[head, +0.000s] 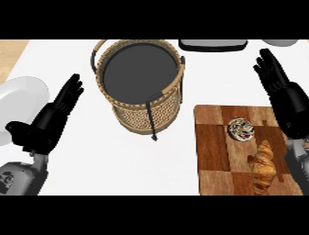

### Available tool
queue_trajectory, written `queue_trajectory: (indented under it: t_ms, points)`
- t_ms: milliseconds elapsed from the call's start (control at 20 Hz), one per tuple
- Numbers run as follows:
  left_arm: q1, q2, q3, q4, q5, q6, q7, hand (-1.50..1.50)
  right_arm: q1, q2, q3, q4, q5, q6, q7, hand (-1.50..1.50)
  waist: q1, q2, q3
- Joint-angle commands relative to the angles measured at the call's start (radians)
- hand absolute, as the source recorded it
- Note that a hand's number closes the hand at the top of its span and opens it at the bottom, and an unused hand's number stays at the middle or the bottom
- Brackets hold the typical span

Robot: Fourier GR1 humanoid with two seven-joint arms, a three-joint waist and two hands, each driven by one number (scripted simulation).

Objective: Pick the croissant from the cutting board and place it in the tiered basket

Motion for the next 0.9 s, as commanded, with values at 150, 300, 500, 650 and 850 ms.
queue_trajectory:
  t_ms: [150, 300, 500, 650, 850]
  points:
    - [0.025, -0.024, -0.009, 0.027, -0.011, -0.004, -0.011, 0.00, 0.024, 0.121, -0.113, 0.137, 0.100, -0.318, 0.040, -1.50, -0.021, -0.002, -0.030]
    - [0.059, -0.063, -0.034, 0.053, -0.001, -0.007, -0.036, 0.00, 0.113, 0.024, -0.128, 0.285, 0.302, -0.470, 0.084, -1.50, -0.029, 0.023, -0.041]
    - [0.052, -0.092, -0.036, 0.121, 0.007, -0.047, -0.073, 0.00, 0.084, 0.378, -0.152, 0.304, 0.198, -0.663, -0.187, -1.50, -0.017, 0.001, -0.028]
    - [0.038, -0.103, -0.015, 0.203, -0.007, -0.080, -0.133, 0.00, -0.007, 0.296, -0.124, 0.325, 0.319, -0.703, -0.148, -1.50, -0.020, -0.003, -0.030]
    - [0.057, -0.080, 0.013, 0.223, 0.001, -0.091, -0.151, 0.00, 0.100, 0.176, 0.041, 0.147, 0.563, -0.702, 0.219, -1.50, -0.043, -0.012, -0.036]
